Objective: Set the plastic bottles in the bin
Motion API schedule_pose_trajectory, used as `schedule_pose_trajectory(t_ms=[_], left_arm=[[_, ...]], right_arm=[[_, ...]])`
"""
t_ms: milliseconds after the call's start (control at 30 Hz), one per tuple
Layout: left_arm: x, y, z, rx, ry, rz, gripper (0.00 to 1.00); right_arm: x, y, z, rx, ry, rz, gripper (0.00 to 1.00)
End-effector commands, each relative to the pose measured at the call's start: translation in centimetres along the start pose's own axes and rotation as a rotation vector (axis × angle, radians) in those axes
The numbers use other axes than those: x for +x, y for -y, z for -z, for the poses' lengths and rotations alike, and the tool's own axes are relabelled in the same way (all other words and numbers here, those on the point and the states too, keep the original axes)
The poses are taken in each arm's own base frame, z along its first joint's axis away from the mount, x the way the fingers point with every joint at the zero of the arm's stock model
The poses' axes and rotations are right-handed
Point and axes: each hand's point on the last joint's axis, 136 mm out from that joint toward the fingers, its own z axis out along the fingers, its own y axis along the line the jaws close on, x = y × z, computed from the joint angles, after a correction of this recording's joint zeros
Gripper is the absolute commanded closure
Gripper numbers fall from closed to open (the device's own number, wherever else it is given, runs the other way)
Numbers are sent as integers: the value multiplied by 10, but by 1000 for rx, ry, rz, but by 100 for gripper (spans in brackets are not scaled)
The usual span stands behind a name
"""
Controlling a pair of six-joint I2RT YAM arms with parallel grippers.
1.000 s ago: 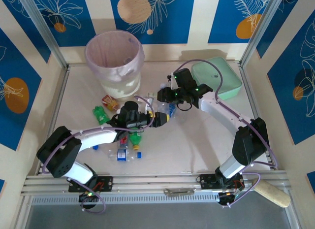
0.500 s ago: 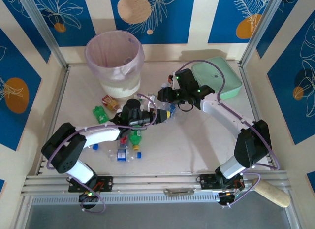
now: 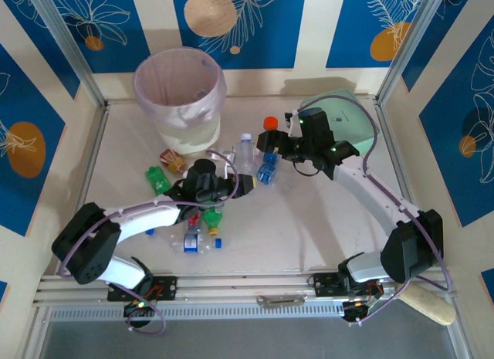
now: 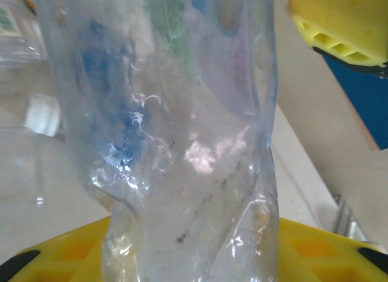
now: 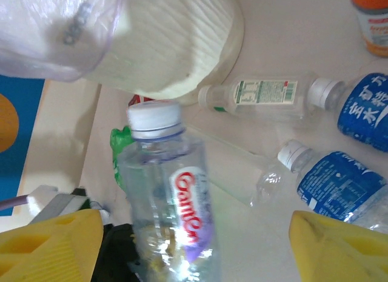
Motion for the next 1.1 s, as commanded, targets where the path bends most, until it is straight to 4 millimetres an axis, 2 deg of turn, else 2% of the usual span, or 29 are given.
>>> schedule_pose_trajectory(t_ms=[0,133,333,667,867,1067], left_arm=[[-18,-10,20,-134,26,-114,51],[-45,-5,43,-211,67,-235,52],[-108,10,83,-275,168,-376,52],[-221,19,132,-396,259,-547,51],[-281,-8,151,-508,272,-566,51],[-315,-47,154,-594,216,-548,51]], right_arm=[[4,2,2,-26,-2,-29,18],[11,7,-4,-27,-20,-45,15],[16,10,-12,-20,-29,-45,1],[23,2,-21,-13,-58,0,1],[26,1,-26,-11,-76,11,1],[30,4,-22,5,-85,22,1]])
